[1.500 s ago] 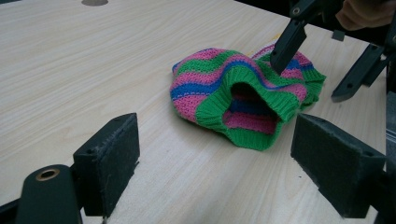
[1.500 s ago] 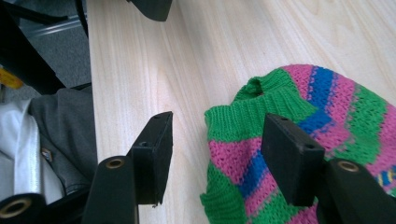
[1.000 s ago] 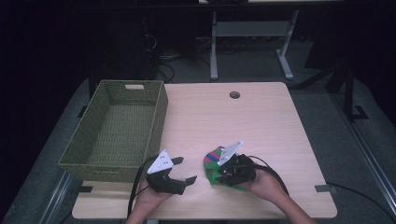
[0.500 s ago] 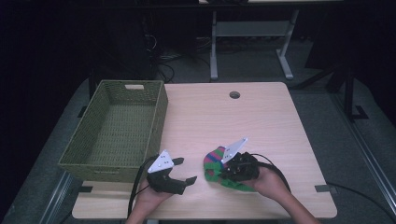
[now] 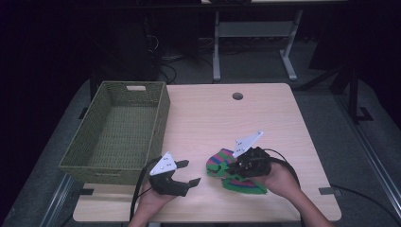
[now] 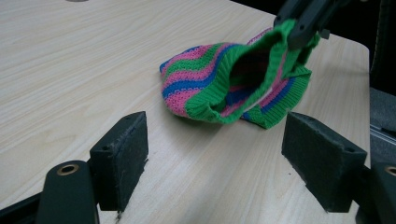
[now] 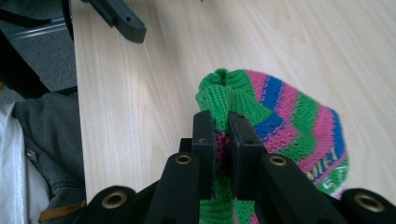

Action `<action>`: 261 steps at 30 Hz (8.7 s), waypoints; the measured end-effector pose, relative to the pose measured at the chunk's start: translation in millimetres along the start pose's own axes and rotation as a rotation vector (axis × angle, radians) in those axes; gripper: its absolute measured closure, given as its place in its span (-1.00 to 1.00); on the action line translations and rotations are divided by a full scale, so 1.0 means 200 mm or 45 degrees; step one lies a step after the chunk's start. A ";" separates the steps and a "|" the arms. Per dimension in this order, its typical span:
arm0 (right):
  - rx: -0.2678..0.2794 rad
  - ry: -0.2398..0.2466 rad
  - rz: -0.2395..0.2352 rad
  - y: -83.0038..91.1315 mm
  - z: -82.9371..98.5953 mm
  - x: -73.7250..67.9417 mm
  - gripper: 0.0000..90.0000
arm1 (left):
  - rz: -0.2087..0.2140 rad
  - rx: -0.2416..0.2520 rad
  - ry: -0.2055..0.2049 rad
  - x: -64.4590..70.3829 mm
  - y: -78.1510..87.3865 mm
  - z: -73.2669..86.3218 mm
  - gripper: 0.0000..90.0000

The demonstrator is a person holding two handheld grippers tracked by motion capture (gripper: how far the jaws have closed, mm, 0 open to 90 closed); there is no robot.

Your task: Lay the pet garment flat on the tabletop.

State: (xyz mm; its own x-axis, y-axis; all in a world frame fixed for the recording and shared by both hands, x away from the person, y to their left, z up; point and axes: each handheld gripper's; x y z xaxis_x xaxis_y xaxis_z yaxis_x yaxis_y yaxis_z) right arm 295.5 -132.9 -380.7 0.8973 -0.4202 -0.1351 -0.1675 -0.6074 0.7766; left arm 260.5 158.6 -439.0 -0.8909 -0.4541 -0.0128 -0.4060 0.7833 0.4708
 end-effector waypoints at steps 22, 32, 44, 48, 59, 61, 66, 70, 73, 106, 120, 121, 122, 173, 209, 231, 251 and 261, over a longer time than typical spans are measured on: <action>0.130 -0.051 0.052 0.21 -0.04 0.05 0.82 | 0.024 0.027 -0.041 0.01 -0.04 -0.04 -0.48; 0.185 -0.076 0.052 0.29 -0.05 0.08 0.82 | 0.056 0.001 -0.037 -0.02 -0.09 -0.06 -0.46; 0.219 -0.098 0.042 0.34 -0.03 0.12 0.82 | 0.073 0.012 -0.022 -0.06 -0.25 -0.11 -0.29; 0.224 -0.111 0.039 0.35 -0.02 0.14 0.82 | 0.082 -0.008 -0.046 -0.06 -0.31 -0.11 -0.22; 0.221 -0.122 0.058 0.37 -0.01 0.16 0.82 | 0.088 0.066 -0.068 -0.07 -0.31 -0.16 0.32; 0.223 -0.127 0.060 0.37 -0.01 0.16 0.83 | 0.081 0.078 -0.080 -0.08 -0.30 -0.18 0.44; 0.223 -0.142 0.068 0.38 0.01 0.18 0.83 | 0.058 0.076 -0.083 -0.09 -0.30 -0.21 0.66; 0.231 -0.154 0.070 0.39 0.03 0.21 0.83 | 0.022 0.072 -0.070 -0.11 -0.30 -0.24 0.76; 0.233 -0.165 0.074 0.38 0.03 0.23 0.83 | 0.005 0.087 -0.063 -0.12 -0.30 -0.26 0.78; 0.213 -0.291 0.175 0.33 0.04 0.42 0.83 | -0.100 -0.002 -0.035 -0.27 -0.41 -0.46 0.82; 0.195 -0.339 0.193 0.28 0.03 0.51 0.82 | -0.123 -0.078 -0.011 -0.31 -0.47 -0.45 0.82; 0.189 -0.344 0.201 0.28 0.03 0.52 0.82 | -0.124 -0.083 -0.016 -0.31 -0.47 -0.45 0.82; 0.192 -0.333 0.205 0.27 0.03 0.52 0.82 | -0.124 -0.084 -0.014 -0.31 -0.48 -0.45 0.82; 0.255 -0.569 0.203 0.11 0.09 0.83 0.16 | -0.266 -0.150 0.077 -0.40 -0.60 -0.42 0.24; 0.193 -0.572 0.108 0.13 0.22 0.77 0.10 | -0.204 -0.185 0.080 -0.37 -0.56 -0.39 0.04; 0.170 -0.570 0.069 0.11 0.32 0.71 0.09 | -0.149 -0.207 0.063 -0.31 -0.52 -0.34 0.00; 0.192 -0.580 0.050 0.14 0.46 0.65 0.08 | -0.110 -0.192 0.053 -0.22 -0.48 -0.28 -0.02; 0.189 -0.566 0.103 0.16 0.53 0.61 -0.06 | -0.116 -0.219 0.003 -0.16 -0.44 -0.23 -0.20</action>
State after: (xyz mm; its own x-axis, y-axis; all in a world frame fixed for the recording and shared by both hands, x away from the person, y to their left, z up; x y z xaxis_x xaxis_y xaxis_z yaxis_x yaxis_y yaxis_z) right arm 355.6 -274.7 -436.4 0.6225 -0.6983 -0.3534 -0.3155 -0.6371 0.7033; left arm 333.7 85.1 -440.2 -0.8513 -0.5212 -0.0603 -0.4442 0.6546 0.6117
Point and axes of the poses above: each handheld gripper's, and its own axes: y roughly backward along the jaws, z roughly out of its underside, x roughly to its right, and after that the axes turned 9 degrees about -y, right-handed
